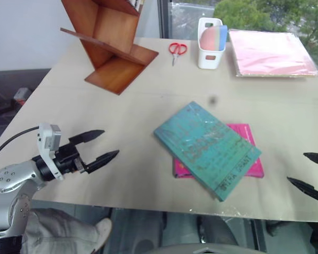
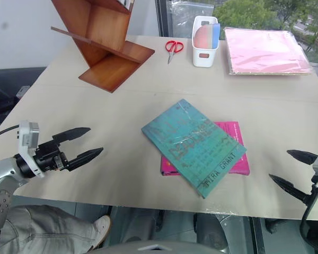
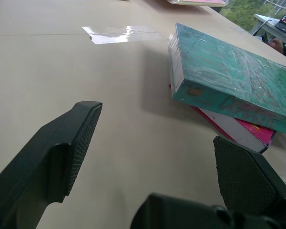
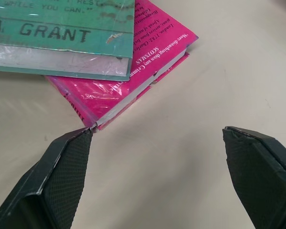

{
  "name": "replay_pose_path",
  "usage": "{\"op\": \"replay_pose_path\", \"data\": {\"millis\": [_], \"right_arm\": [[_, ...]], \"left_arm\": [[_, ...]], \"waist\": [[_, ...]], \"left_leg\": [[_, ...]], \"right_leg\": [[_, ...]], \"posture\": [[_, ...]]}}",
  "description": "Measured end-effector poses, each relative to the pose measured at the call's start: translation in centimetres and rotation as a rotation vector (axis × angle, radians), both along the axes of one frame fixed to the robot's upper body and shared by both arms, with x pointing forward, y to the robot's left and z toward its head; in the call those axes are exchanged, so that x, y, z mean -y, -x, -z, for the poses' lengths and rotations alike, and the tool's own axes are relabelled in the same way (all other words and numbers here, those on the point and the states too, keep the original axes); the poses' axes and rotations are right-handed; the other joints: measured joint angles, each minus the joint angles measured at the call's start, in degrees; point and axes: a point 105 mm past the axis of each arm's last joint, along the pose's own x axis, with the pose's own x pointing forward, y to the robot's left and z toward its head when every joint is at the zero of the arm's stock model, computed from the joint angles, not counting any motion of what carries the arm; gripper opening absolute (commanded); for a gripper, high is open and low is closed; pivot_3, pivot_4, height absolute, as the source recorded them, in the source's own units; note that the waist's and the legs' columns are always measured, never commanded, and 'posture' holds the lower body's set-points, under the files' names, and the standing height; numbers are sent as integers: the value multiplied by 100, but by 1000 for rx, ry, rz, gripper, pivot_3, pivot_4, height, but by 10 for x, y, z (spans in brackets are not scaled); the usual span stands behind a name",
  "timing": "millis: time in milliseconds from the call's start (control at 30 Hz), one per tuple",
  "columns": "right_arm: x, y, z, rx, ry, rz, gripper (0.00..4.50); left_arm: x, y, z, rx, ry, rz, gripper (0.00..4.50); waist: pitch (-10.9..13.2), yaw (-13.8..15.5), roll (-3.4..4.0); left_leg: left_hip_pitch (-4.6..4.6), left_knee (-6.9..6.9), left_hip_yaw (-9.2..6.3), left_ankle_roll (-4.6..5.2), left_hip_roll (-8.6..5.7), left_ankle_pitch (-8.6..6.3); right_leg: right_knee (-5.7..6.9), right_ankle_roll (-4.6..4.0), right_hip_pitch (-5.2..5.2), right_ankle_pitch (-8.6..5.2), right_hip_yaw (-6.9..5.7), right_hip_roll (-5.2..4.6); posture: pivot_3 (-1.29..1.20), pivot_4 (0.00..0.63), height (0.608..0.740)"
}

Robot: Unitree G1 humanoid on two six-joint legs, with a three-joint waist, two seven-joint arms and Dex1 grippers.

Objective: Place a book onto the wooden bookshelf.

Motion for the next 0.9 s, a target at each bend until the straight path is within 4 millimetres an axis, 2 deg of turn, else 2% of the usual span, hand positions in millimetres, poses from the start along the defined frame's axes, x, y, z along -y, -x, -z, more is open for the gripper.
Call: {"op": "replay_pose_path", "data": {"millis": [167, 367, 433, 467, 533, 700, 733, 900], "right_arm": [[4, -7, -6, 23, 16, 10, 4467], [-3, -11, -9, 33, 14, 8, 4467], [-9, -11, -8, 22, 6, -7, 3976], [-11, -10, -7, 4, -6, -13, 3440], [-22, -5, -2, -53, -27, -54, 2954], [-65, 8, 14, -187, -81, -236, 766], [-73, 10, 16, -206, -93, -271, 183], [-97, 9, 25, -248, -128, -382, 80]], "left_arm": [[5, -2, -4, -10, 25, 34, 4500], [17, 2, -2, -38, 47, 133, 4500], [23, 6, -6, -20, 60, 182, 4500], [26, 8, -8, -15, 63, 209, 4500], [33, 13, -11, -2, 61, 276, 4500], [50, 21, -8, 7, 38, 397, 4500], [53, 23, -8, 9, 33, 422, 4500], [60, 33, -7, -7, 20, 519, 4500]], "waist": [[0, 0, -1], [0, -1, 0], [0, 1, 0], [0, 1, 0], [0, 4, 0], [-1, -3, -1], [-1, -5, -1], [-1, -4, -2]], "left_leg": [[3, 0, 10, 1, 2, 0], [5, 1, 17, 1, 6, 0], [5, 1, 16, 1, 9, 0], [6, 1, 17, 1, 9, 0], [7, 3, 18, 1, 9, 0], [8, 8, 19, 1, 16, 0], [8, 11, 19, 1, 16, 0], [8, 31, 18, 2, 20, 0]], "right_leg": [[0, 1, 5, 1, 3, 23], [1, 1, 7, 1, 4, 24], [1, 1, 8, 1, 4, 26], [1, 1, 8, 1, 4, 26], [1, 1, 9, 1, 5, 27], [4, 2, 10, 1, 7, 34], [5, 2, 10, 1, 7, 34], [16, 2, 11, 1, 7, 39]], "posture": [[0, 150, 740], [0, 150, 740], [0, 150, 740], [0, 150, 740], [0, 150, 740], [0, 150, 740], [0, 150, 740], [0, 150, 740]]}}
